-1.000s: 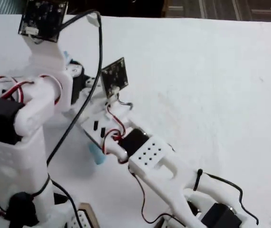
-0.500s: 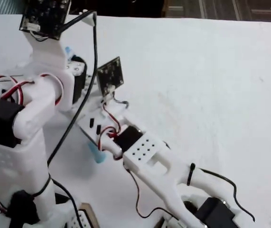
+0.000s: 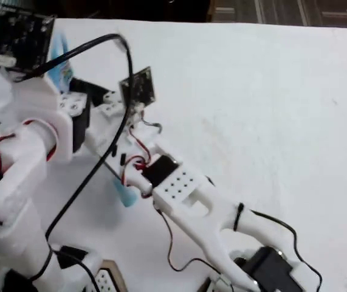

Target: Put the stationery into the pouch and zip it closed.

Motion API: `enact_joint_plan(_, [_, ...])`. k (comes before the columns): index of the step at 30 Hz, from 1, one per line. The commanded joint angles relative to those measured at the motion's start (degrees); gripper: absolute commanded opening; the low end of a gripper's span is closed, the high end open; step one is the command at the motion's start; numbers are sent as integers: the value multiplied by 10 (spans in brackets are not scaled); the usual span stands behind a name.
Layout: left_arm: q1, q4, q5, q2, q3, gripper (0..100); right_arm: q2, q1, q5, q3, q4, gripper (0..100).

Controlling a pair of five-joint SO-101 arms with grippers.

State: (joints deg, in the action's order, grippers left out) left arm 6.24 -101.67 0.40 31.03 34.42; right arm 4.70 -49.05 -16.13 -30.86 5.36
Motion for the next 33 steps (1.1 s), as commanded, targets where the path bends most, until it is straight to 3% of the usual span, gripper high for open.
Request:
enact_joint_plan(1, [2,-7,-4,73,-15,24,-95,-5,-5,33,-7,18])
enact_joint_plan(8, [-25,-3,-8,107,-69,24,-119,-7,-5,52,-32,18])
enact_joint_plan(13, [-237,55,-7,107,-149,27,-97,-7,-2,30,-36,18])
enact_joint_plan(16, [-316,128,17,107,-223,27,-79,-6,-1,30,-50,18])
enact_joint_plan(23, [-366,209,99,107,-258,33,-45,-4,23,29,-127,18])
enact_joint_plan(28, [-381,264,164,106,-280,97,0,-3,24,18,-163,18])
enact_joint_plan(33, [-377,303,171,105,-362,116,85,17,36,-30,-189,18])
